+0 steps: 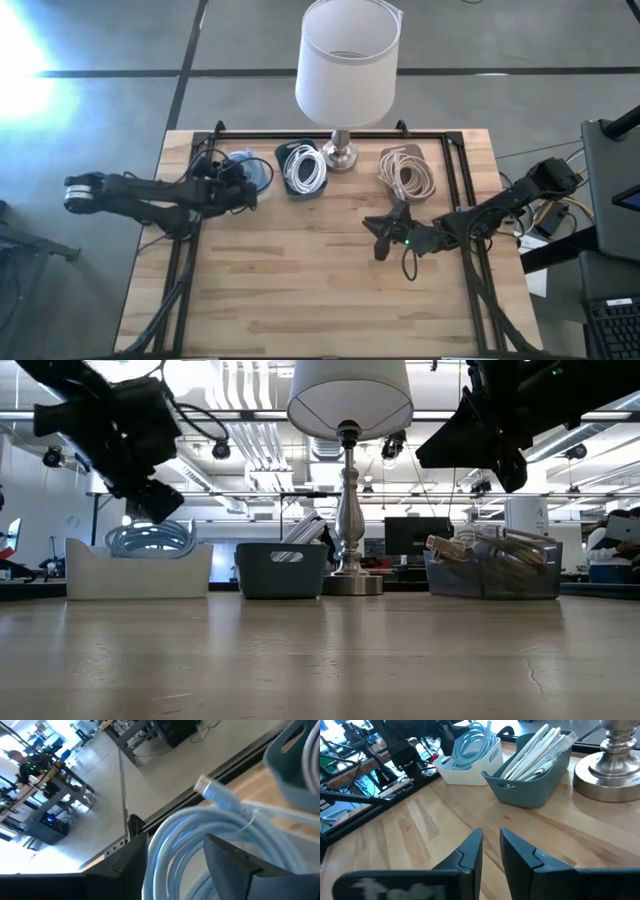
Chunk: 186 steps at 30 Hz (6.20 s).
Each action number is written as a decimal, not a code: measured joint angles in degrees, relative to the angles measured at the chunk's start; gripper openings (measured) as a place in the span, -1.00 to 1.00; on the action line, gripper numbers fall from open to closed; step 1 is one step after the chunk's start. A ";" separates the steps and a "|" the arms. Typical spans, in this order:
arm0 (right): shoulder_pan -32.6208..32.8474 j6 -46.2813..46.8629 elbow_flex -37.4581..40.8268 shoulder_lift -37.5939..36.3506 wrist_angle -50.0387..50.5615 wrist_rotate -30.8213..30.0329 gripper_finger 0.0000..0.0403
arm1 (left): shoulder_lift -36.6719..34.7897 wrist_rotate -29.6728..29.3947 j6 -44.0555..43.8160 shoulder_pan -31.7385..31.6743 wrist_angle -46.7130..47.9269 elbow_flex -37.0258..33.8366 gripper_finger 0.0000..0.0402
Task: Pick & Place USB Port
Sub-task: Return to Home Position
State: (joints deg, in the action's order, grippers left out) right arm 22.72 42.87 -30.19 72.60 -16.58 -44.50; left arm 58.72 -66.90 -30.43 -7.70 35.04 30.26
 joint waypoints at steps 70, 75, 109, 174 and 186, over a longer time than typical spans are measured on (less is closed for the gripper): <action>-9.11 -30.49 11.27 -39.93 11.65 23.63 -0.60 | -28.75 12.50 20.19 34.40 -22.59 -3.56 -0.29; -10.98 -29.57 15.81 -44.92 11.76 23.79 -0.64 | -33.66 14.91 23.62 34.34 -30.49 -10.73 -0.29; -11.41 -37.43 19.59 -61.77 15.17 26.61 -0.61 | -50.80 25.95 45.67 29.01 -60.82 -29.59 -0.29; -11.41 -30.02 29.68 -61.51 11.95 26.55 -0.64 | -50.45 36.27 27.97 18.01 -38.57 -29.68 -0.29; -11.41 -30.01 29.68 -61.53 11.98 26.53 -0.61 | -50.45 36.21 27.99 18.01 -38.61 -29.63 -0.29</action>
State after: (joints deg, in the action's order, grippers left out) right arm 11.31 12.86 -0.51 11.07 -4.60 -17.98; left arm 8.27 -30.70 -2.44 10.31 -3.57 0.62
